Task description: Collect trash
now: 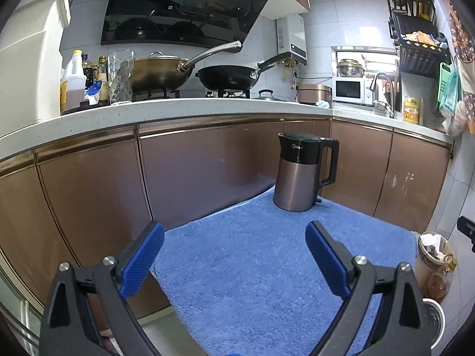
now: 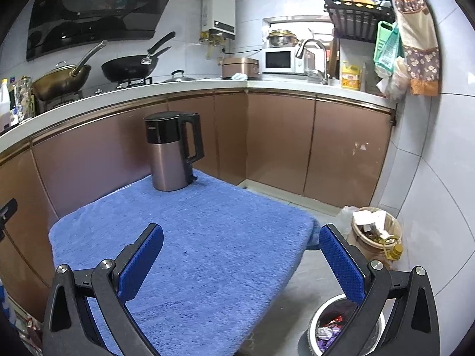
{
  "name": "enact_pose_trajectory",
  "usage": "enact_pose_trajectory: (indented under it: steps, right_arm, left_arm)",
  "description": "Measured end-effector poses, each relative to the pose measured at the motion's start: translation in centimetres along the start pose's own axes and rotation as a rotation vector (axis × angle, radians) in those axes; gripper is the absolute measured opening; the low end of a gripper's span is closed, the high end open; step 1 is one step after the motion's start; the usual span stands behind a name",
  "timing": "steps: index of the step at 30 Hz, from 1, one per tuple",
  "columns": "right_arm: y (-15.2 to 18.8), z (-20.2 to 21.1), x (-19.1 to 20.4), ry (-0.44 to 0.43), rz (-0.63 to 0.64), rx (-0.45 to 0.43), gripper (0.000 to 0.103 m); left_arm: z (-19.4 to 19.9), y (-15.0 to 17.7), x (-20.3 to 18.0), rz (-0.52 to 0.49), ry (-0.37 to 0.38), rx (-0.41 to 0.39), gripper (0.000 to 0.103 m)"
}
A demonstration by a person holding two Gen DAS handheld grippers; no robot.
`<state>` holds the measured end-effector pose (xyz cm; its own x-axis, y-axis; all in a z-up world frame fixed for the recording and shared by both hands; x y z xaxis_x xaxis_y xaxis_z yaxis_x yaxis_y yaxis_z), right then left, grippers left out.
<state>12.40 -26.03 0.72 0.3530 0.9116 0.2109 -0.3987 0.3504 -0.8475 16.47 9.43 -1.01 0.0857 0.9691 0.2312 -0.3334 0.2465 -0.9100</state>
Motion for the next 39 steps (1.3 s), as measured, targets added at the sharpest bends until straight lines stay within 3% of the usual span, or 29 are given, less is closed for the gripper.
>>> enact_pose_trajectory:
  steps: [12, 19, 39]
  right_arm:
    - [-1.8, -0.1, -2.5, 0.005, 0.026, -0.080, 0.103]
    - [-3.2, -0.7, -3.5, 0.011, 0.039, -0.137, 0.103]
    - [-3.6, -3.6, -5.1, 0.023, 0.007, -0.124, 0.103]
  left_arm:
    - [0.8, -2.2, -4.1, 0.037, 0.018, -0.029, 0.097]
    - [0.3, -3.0, -6.3, -0.012, 0.016, -0.013, 0.097]
    - [-1.8, -3.9, -9.2, -0.060, 0.069, 0.001, 0.097]
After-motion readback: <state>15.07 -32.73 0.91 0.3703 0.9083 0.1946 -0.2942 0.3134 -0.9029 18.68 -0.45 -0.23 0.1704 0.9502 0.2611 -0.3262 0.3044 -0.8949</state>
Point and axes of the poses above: each gripper's, at about its wrist camera, not at the fingertips, and z roughly against the way its jaws point, x to its left, y to its underside, the point moved 9 cm from there along -z, roughly the way its jaws point, and after that the axes turned 14 degrees about -z, right-handed, at the moved point
